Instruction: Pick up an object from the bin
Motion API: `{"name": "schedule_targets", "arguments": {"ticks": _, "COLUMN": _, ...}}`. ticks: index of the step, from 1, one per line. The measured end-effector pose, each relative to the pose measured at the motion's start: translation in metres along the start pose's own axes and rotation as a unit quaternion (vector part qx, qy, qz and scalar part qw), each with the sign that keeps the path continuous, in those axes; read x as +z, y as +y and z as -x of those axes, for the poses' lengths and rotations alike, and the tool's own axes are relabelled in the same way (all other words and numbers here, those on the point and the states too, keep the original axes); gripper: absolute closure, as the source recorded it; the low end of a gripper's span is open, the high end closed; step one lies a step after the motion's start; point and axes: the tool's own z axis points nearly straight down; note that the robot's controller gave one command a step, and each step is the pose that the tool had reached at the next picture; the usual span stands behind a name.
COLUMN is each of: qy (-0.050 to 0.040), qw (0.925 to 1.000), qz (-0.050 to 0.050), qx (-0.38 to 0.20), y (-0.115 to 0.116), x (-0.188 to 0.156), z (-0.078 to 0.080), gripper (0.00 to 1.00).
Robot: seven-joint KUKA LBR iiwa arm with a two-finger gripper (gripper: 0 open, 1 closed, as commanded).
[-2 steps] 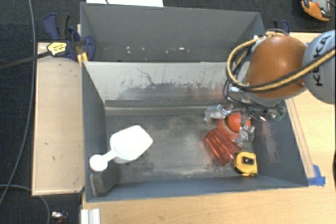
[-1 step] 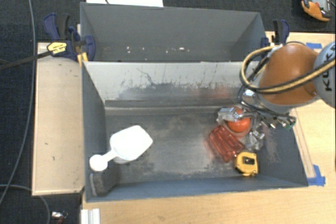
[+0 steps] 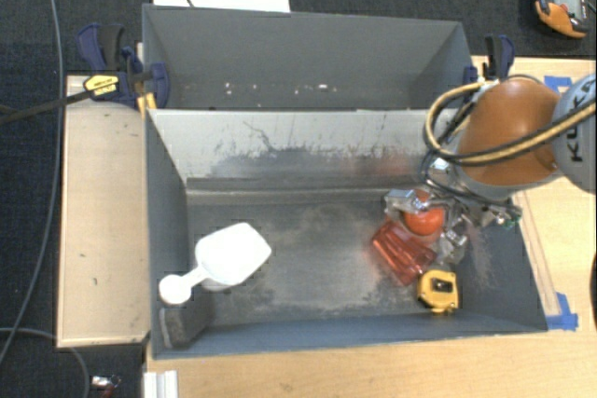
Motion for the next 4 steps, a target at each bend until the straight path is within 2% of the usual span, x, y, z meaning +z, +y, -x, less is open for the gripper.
{"name": "schedule_targets", "arguments": {"ticks": 1, "qy": -0.0012, "qw": 0.9983, "qz": -0.001, "qx": 0.058, "y": -0.012, "x": -0.007, "z": -0.015, "gripper": 0.0}}
{"name": "schedule_targets", "arguments": {"ticks": 2, "qy": -0.0048, "qw": 0.9998, "qz": 0.002, "qx": 0.017, "y": -0.015, "x": 0.001, "z": -0.023, "gripper": 0.0}}
{"name": "schedule_targets", "arguments": {"ticks": 3, "qy": -0.0124, "qw": 0.9983, "qz": 0.004, "qx": 0.058, "y": -0.034, "x": -0.01, "z": -0.022, "gripper": 0.0}}
{"name": "schedule_targets", "arguments": {"ticks": 4, "qy": -0.0109, "qw": 0.9999, "qz": 0.003, "qx": 0.009, "y": -0.024, "x": -0.005, "z": -0.027, "gripper": 0.0}}
